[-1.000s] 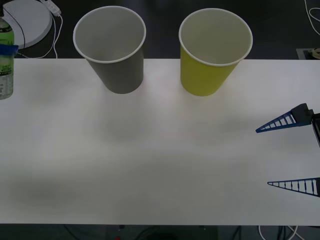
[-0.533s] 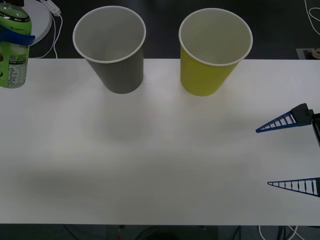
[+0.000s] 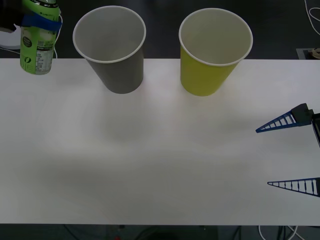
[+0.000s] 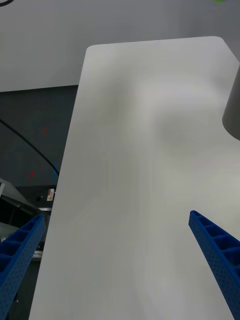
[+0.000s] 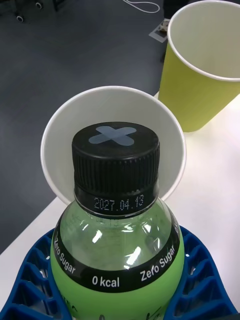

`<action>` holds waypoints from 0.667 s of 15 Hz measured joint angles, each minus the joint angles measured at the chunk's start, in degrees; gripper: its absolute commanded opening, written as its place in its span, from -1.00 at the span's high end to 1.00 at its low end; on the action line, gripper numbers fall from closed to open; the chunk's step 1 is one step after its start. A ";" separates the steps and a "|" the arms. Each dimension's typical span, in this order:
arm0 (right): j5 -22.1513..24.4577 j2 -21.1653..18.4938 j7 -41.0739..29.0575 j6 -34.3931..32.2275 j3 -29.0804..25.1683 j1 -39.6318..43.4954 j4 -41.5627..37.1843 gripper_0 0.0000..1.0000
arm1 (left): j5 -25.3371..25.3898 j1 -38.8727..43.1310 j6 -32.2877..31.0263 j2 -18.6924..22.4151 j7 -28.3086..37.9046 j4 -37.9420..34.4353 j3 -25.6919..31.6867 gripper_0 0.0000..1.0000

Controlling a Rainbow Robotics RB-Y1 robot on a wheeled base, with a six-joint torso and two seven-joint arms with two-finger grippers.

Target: Put the can into the green bin and the plastic bottle into the gray bin

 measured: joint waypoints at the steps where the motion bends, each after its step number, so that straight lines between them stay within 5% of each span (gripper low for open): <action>1: 0.00 0.00 0.00 0.00 0.00 0.00 0.00 -1.00 | -0.24 -2.29 0.00 -0.05 -0.23 1.35 -1.99 1.00; 6: 0.00 0.00 0.00 0.00 0.00 0.00 0.00 -1.00 | -0.83 -12.99 -0.54 -0.66 -1.42 8.23 -10.75 1.00; 10: 0.00 0.00 0.00 0.00 0.00 0.00 0.00 -1.00 | -2.74 -19.59 -4.49 -4.46 -2.29 14.73 -12.03 1.00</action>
